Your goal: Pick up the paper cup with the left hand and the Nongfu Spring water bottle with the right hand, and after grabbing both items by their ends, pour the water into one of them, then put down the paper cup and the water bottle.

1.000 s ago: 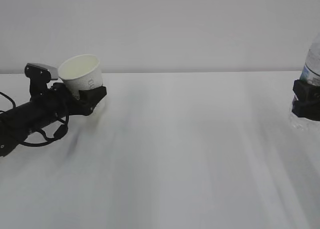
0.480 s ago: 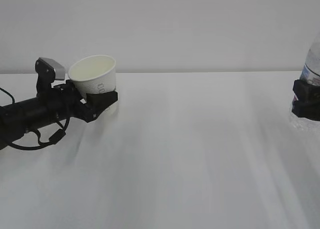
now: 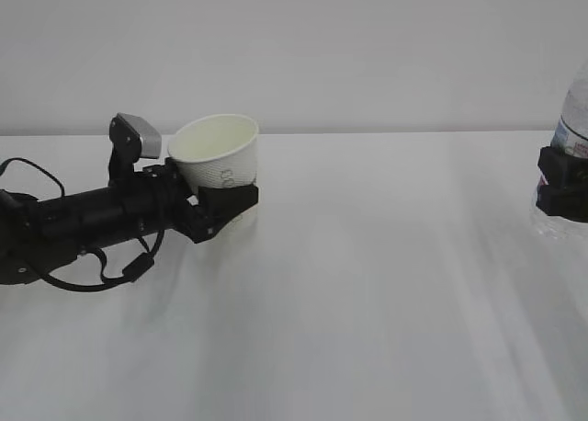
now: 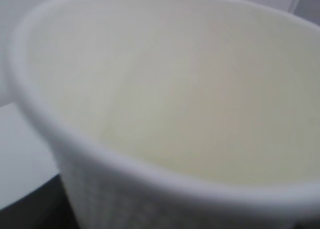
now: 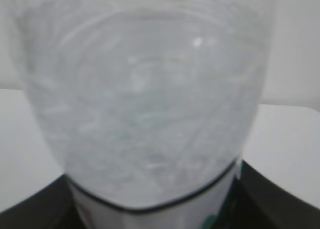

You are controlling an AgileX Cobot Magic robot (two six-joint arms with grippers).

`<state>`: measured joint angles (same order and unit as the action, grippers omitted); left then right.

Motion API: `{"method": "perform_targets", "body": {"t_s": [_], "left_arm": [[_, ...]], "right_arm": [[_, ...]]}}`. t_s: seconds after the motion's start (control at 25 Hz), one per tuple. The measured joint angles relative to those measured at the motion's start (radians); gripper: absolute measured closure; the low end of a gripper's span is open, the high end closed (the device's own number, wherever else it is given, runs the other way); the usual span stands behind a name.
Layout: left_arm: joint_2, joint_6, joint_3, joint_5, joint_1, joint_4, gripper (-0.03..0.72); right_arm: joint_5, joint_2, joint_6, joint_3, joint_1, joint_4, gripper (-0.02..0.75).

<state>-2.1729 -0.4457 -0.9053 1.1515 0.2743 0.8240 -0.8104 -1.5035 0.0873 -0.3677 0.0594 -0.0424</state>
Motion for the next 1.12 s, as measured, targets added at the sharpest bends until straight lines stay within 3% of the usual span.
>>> {"method": "perform_targets", "body": {"t_s": [0.28, 0.72, 1.12], "left_arm": [[0.0, 0.0, 0.0, 0.0, 0.108, 0.0, 0.139], [0.0, -0.001, 0.0, 0.0, 0.224, -0.008, 0.139], [0.0, -0.038, -0.103, -0.087, 0.372, -0.01, 0.139]], "right_arm": [[0.0, 0.0, 0.0, 0.0, 0.0, 0.0, 0.28], [0.0, 0.0, 0.0, 0.001, 0.0, 0.0, 0.28], [0.018, 0.039, 0.0, 0.041, 0.0, 0.0, 0.28]]}}
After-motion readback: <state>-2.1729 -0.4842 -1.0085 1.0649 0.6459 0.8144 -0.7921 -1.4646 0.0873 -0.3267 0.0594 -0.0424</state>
